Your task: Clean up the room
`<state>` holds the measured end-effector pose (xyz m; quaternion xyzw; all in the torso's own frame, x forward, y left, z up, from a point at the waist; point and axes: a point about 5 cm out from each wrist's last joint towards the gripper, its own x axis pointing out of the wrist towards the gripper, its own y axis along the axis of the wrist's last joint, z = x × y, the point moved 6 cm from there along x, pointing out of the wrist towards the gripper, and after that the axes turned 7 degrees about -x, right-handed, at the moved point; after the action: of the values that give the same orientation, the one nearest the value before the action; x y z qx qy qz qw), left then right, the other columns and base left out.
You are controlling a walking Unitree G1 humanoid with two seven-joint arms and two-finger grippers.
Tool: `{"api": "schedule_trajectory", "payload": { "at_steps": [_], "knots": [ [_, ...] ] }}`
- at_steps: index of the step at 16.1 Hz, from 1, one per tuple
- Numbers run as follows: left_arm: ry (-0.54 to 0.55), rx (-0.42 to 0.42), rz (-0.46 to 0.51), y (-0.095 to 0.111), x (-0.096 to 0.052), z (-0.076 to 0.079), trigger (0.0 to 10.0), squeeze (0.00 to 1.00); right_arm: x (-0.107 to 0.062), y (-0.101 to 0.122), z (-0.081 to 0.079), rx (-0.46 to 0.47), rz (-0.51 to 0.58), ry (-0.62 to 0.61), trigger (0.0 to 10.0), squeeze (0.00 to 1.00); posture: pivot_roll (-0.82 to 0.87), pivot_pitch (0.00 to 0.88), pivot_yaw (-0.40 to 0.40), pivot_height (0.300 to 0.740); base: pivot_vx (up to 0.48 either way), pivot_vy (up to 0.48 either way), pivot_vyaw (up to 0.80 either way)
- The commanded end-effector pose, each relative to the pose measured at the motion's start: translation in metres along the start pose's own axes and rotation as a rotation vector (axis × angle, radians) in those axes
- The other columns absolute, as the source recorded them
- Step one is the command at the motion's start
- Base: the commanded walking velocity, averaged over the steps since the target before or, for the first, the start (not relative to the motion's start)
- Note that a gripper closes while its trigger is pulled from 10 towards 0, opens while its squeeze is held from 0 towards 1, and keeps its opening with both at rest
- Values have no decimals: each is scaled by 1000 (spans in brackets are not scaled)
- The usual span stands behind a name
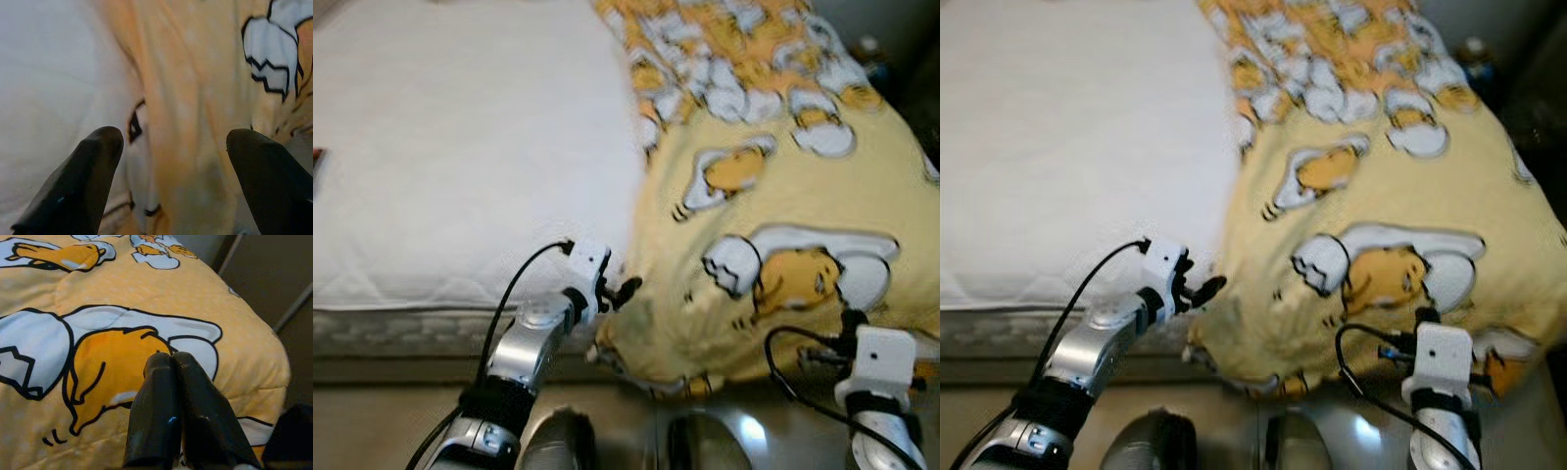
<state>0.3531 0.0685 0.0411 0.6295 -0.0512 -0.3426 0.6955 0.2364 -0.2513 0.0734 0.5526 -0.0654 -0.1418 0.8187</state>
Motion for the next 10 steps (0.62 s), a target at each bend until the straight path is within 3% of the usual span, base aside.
{"api": "schedule_trajectory", "payload": {
  "at_steps": [1,3,7,10],
  "knots": [
    [13,-9,-41,-14,-5,-7,10000,0,-5,1,-3,13,-12,15,10000,0,-118,274,26,699,0,0,0],
    [52,23,-54,-18,-7,-21,10000,0,-11,5,-8,23,-8,49,10000,0,-119,279,26,699,0,0,0],
    [96,49,-58,-21,-6,-29,10000,0,-16,4,-17,37,-29,93,10000,0,-120,287,18,699,0,0,0],
    [108,-67,-58,-29,-4,-29,10000,0,-18,2,-18,36,-46,108,10000,0,-127,295,15,699,0,0,0]
  ]
}}
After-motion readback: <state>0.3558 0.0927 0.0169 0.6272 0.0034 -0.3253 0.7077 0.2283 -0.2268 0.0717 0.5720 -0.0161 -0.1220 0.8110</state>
